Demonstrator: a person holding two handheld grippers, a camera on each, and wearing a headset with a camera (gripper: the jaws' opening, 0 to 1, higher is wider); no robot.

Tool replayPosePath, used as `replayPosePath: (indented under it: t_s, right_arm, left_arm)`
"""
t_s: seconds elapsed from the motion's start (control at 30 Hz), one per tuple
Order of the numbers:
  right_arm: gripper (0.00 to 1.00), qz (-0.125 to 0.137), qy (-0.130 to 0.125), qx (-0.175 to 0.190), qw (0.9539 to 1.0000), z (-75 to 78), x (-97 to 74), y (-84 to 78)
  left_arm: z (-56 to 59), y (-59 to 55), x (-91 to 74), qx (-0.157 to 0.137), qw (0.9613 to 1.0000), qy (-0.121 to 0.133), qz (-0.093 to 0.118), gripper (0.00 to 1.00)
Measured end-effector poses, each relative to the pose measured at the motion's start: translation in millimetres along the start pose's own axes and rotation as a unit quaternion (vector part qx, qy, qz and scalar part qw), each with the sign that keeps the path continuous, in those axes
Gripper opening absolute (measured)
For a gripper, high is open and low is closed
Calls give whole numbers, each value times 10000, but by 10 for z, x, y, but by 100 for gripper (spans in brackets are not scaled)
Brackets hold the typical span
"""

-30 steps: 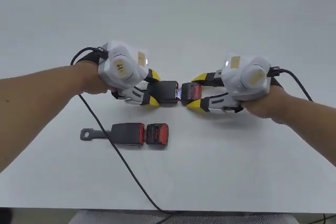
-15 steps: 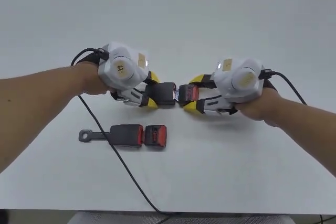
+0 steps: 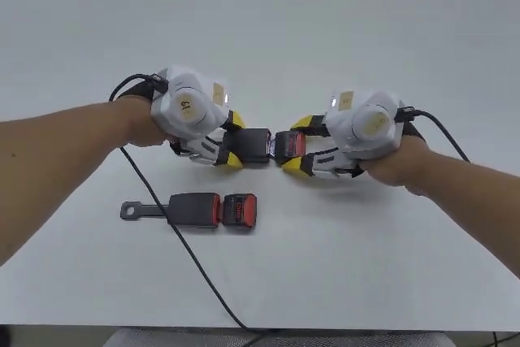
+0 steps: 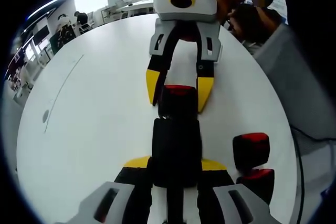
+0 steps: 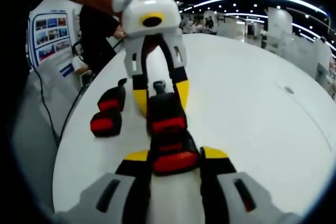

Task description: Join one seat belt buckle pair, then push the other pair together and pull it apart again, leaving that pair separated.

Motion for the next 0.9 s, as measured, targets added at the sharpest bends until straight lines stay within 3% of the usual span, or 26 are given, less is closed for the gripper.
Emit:
replayPosePath:
  t_s: [0.67,0.9]
  right_arm:
    - [36,63,102,-51,9999,20,7,-24]
    - [36,73,116,-73,9999,48,-64,-70]
  left_arm:
    - [9,-2,-5,6,9999,6,127,34]
    - [12,-2,-9,-20,9998,18,206,34]
Point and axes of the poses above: the centre of the closed fingertips' face, and the gripper's own axes: x roughly forward along the fingers, z roughly to its right, y roughly out of its top, the point moved 3 cm from there along -x, roughly backward along the fingers, and after that the axes turned 4 degrees about x, right-handed, at the moved point
